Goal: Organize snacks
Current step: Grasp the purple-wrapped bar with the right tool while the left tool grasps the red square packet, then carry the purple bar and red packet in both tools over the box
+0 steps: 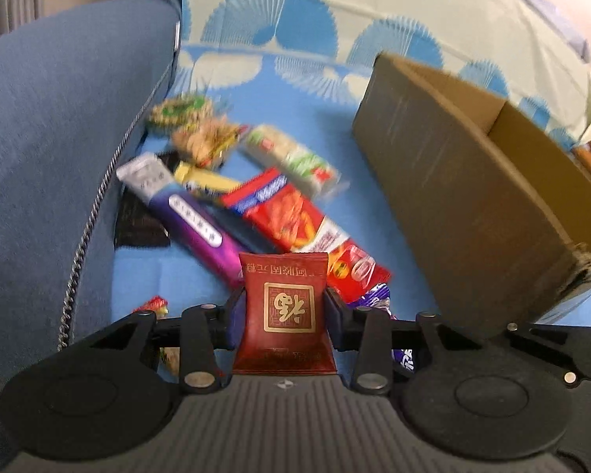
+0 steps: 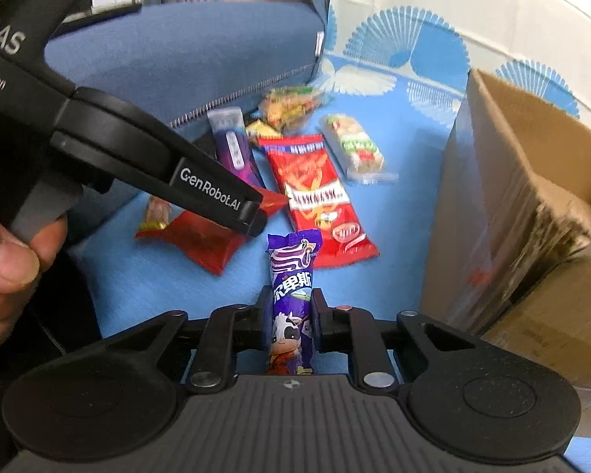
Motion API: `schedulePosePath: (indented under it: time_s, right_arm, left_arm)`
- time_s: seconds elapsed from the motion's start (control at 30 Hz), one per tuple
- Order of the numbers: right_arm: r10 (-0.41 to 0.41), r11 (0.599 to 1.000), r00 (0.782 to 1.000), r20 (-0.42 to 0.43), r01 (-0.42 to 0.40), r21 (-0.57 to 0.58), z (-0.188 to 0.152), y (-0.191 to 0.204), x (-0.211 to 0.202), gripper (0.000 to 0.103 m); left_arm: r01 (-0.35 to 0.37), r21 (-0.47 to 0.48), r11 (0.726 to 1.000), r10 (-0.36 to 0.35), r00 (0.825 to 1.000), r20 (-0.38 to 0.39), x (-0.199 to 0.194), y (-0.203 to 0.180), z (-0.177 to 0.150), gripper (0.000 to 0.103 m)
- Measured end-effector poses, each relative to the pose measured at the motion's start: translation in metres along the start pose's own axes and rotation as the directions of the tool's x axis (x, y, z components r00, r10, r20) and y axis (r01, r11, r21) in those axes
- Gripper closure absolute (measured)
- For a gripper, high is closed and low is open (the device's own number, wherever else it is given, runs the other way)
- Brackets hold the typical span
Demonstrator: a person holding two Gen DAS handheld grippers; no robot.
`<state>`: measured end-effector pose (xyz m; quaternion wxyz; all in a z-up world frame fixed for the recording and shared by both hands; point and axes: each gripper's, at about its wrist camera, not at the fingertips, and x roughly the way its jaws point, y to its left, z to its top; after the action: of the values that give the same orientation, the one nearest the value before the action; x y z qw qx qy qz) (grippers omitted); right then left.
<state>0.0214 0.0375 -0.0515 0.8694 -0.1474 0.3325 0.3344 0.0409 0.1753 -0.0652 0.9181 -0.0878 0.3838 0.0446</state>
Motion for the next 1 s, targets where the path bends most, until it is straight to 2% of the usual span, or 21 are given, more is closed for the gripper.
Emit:
schedulePosePath:
  time_s: [0.27,0.77,0.87,1.0]
  right_arm:
    - [-0.023,1.0,0.998,0.065,0.024,-0.005,0.007,0.002,-0.026,0.084]
    - [0.049,0.999,0.982,0.18,-0.046,-0.022,0.023,0.003,-0.068,0.084]
    - [0.069,0.998,0.974,0.218,-0.065,-0.024,0.029,0.002,-0.077,0.084]
    - [0.088,0.996,0.958,0.272,-0.085,-0.021,0.035,-0.005,-0.09,0.084]
  left_arm:
    - [0.062,-0.069,0.996,-0.053,0.991,0.124,-0.024,0.013,0.003,0.058]
    - [0.108,-0.166,0.98,-0.074,0.977,0.199,-0.053,0.025,-0.003,0.058]
    - [0.105,-0.165,0.981,-0.068,0.974,0.217,-0.063,0.023,-0.004,0.058]
    - [0.068,-0.123,0.99,-0.04,0.976,0.215,-0.073,0.011,0.0,0.058]
